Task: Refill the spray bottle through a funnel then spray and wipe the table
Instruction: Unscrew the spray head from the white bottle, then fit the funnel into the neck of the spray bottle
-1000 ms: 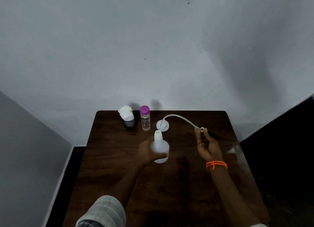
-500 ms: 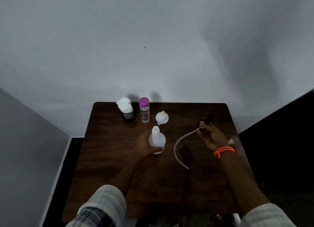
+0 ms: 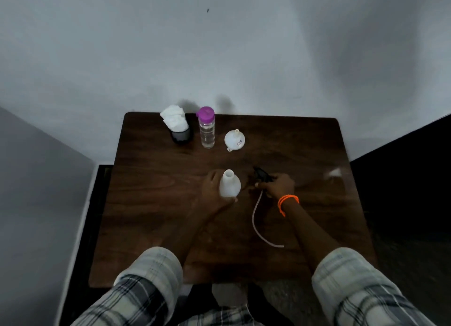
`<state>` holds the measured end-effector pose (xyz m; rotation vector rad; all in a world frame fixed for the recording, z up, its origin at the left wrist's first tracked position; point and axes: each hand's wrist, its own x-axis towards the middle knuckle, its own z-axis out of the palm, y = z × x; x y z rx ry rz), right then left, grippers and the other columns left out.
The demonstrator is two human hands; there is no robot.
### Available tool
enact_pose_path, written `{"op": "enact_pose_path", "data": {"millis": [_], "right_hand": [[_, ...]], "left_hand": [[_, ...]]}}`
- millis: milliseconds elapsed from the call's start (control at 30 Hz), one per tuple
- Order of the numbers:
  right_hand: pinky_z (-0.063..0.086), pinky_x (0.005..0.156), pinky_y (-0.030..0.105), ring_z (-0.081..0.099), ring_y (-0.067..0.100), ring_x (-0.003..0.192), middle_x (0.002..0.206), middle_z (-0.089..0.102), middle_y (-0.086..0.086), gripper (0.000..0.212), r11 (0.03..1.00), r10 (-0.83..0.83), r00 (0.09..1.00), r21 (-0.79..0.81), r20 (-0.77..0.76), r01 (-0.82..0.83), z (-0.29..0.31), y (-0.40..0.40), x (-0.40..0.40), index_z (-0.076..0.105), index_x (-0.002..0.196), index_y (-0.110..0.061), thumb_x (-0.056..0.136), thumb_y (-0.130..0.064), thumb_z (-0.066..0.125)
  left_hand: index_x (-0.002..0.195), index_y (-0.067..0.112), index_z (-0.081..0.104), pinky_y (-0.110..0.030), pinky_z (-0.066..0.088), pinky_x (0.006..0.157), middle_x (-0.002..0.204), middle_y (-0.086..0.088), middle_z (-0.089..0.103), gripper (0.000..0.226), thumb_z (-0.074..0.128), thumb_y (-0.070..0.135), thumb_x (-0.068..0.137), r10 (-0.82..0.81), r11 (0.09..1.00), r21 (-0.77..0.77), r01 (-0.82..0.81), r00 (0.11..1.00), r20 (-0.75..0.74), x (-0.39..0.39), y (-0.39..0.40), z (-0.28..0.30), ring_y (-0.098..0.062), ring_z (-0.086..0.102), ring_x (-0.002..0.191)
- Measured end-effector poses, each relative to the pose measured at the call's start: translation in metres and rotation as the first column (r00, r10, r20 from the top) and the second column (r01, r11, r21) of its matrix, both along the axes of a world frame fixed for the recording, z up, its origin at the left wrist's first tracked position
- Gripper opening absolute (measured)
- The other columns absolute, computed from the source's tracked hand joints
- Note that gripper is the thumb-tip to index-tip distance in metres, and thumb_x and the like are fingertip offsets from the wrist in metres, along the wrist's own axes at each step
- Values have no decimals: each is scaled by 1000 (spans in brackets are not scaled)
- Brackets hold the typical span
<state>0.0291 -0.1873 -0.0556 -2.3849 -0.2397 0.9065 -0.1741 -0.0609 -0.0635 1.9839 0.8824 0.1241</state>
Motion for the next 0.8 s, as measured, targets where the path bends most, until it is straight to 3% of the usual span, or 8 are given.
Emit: {"op": "enact_pose_path", "data": {"millis": [67,167,267,367,500,633,700,800], "right_hand": [[63,73,42,74,26,77,87,77,9,55,996,61,997,-62,41,-58,-13,3,-2,78,103,-14,56,-36,97],[59,72,32,71,24,82,90,76,7,55,988,119,987,-112,104,-107,-22,6,-8,77,101,-14,57,-43,95],[53,64,29,70,26,79,85,75,10,47,982,148,981,-134,124,-131,-24,8,-13,77,93,-10,61,-41,93],[49,58,30,69,27,74,77,73,10,40,976,169,976,-159,140,-146,-28,6,-17,75,81,-10,63,-42,91],[31,45,22,65,24,66,64,59,0,40,968,207,968,-170,139,-183,-28,1,-18,62,68,-19,67,-49,88],[32,45,24,58,18,57,59,55,-4,52,950,281,949,-178,139,-256,-24,-2,-16,54,64,-19,68,-62,83],[35,46,25,59,16,55,60,57,-2,58,940,304,944,-198,126,-277,-23,-4,-14,54,62,-21,65,-73,78],[43,47,29,61,15,55,59,62,0,63,933,328,930,-210,165,-292,-17,-7,-7,58,61,-19,65,-80,71]], "left_hand": [[136,25,49,-40,48,106,135,9,53,82,90,46,68,3,1000,-8,-3,1000,15,1,1,-7,-3,53,119],[141,14,48,-47,40,112,144,-11,48,89,93,39,68,-27,999,26,29,997,-74,7,1,-11,-27,45,131],[143,14,50,-51,44,108,144,-5,51,97,85,62,66,-22,999,32,23,999,-32,1,2,-29,-25,52,129],[138,34,47,-42,47,105,137,14,49,91,86,65,62,-78,993,85,77,997,6,-5,6,-38,-8,50,123],[138,18,51,-31,42,109,139,5,52,98,96,50,56,-38,998,51,33,995,88,-6,5,-34,-9,47,126],[149,7,43,-5,8,115,151,3,38,123,98,53,49,-99,992,89,93,993,62,-16,9,-32,-10,31,140],[154,9,36,-14,3,120,158,2,30,126,98,50,52,-128,986,111,124,992,22,-25,12,-33,-13,21,147],[158,18,31,-36,18,125,165,-2,27,108,91,33,69,-166,980,109,164,986,1,-45,21,-36,-15,18,153]]}}
